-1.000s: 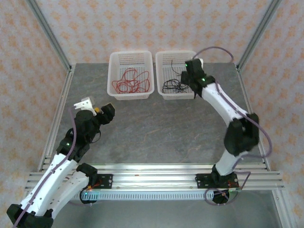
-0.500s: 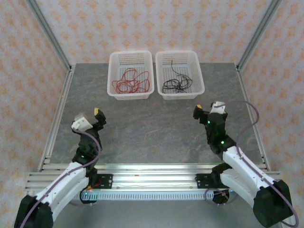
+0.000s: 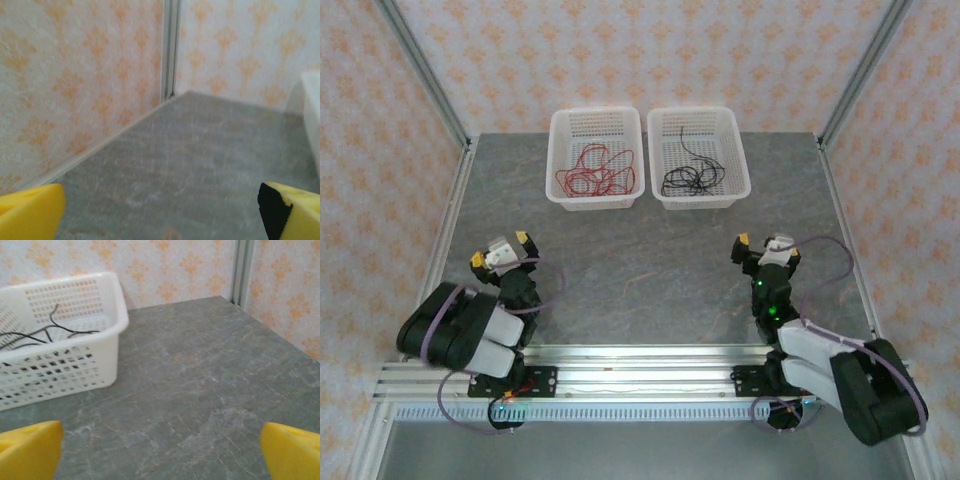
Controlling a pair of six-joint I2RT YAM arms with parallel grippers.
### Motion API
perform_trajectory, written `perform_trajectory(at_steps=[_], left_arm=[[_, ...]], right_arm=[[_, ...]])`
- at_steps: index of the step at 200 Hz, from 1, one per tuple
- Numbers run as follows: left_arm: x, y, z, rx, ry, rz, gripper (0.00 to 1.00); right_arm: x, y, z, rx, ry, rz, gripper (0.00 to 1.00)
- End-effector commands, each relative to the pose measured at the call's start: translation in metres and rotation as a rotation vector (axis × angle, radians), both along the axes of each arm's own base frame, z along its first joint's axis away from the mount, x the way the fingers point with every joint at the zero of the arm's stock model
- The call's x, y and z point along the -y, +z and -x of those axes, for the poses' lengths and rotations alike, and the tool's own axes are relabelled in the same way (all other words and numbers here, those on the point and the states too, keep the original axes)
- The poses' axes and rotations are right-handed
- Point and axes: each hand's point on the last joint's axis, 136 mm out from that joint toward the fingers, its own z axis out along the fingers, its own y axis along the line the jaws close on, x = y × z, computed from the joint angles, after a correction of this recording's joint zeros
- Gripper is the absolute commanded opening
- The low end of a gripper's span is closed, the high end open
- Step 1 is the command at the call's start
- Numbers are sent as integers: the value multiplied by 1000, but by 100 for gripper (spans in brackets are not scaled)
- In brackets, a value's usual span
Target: Untangle the cables
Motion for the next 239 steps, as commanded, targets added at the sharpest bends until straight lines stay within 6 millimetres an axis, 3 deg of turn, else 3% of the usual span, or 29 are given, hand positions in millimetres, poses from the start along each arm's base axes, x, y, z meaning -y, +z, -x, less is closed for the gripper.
perform_trajectory(at_steps=[1,19,29,47,58,66,74,81,92,98,107,122,154,239], left_arm=[[12,44,-13,186,-91,-14,100],[20,37,-31,129,-156,-10,100],[14,27,-38,110,-187,37,100],[-1,18,-52,104,-202,106,100],[3,8,-64,23,-229,126,100],[5,11,-67,33,-240,114,99],[6,15,-65,62,-248,103,100],[6,16,-65,64,-248,105,100],[6,11,-66,33,-245,115,99],[5,12,-66,44,-245,109,99],[6,11,-64,43,-246,105,100],[7,11,-67,33,-255,107,99],[29,7,-80,-22,-387,76,99],[29,7,-81,-21,-387,75,99]], right_arm=[[7,31,-6,147,-10,-47,100],[20,35,-7,187,-39,-67,100],[30,39,-10,213,-58,-89,100],[41,30,-28,155,-74,-92,100],[37,29,-38,141,-29,-79,100],[35,27,-40,153,2,-69,100],[34,10,-44,129,24,-76,100],[33,16,-50,186,35,-74,100],[29,-9,-70,-5,58,-76,100],[28,0,-77,31,70,-72,100],[27,0,-69,65,77,-75,100],[27,-1,-72,38,77,-70,100],[27,-3,-70,29,75,-69,100],[27,-3,-70,36,77,-69,100]])
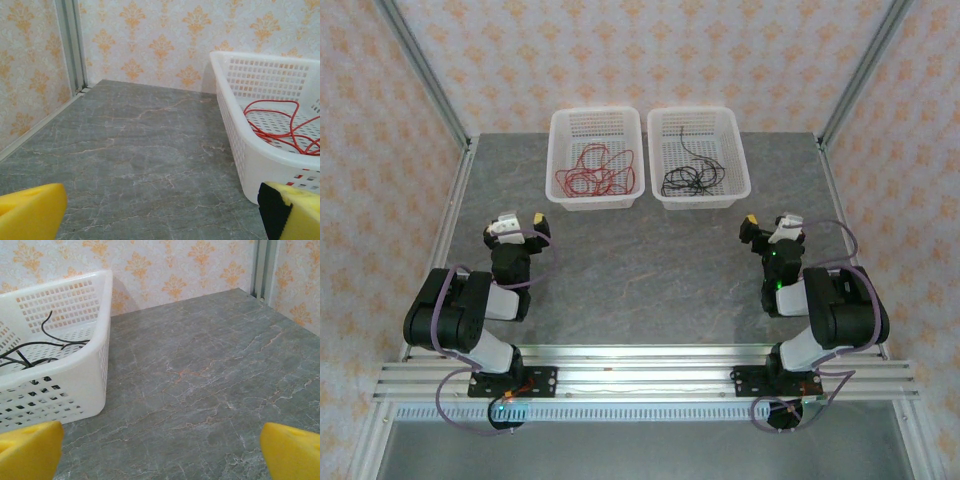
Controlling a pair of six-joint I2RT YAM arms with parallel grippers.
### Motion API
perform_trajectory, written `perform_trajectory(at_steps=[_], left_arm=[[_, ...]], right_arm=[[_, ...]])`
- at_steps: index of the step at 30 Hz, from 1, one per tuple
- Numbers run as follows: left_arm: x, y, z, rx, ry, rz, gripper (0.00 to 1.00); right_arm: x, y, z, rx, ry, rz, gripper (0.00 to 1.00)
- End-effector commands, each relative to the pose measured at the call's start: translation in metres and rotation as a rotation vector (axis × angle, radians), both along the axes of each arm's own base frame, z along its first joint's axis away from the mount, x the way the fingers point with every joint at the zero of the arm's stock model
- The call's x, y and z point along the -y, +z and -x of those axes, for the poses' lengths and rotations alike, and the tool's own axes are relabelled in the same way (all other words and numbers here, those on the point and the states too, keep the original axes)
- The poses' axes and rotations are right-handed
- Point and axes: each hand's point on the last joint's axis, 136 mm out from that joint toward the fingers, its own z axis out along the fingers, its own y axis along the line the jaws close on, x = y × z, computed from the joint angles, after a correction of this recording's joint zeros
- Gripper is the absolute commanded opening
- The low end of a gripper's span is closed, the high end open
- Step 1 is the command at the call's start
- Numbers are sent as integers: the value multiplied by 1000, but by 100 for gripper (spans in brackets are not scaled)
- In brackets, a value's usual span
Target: Untangle the cables
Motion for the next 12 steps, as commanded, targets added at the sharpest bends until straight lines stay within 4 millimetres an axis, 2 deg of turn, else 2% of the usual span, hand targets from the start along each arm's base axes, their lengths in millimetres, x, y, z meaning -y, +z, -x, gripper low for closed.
perform_trajectory(at_steps=[1,10,12], left_arm=[[3,2,-5,1,-20,-5,99],[3,2,-5,2,-23,-2,100],[3,2,-5,1,-21,-5,100]], right_arm=[[1,11,-2,31,-1,12,100],[1,10,-2,27,-1,12,100],[2,16,-3,40,-10,15,100]])
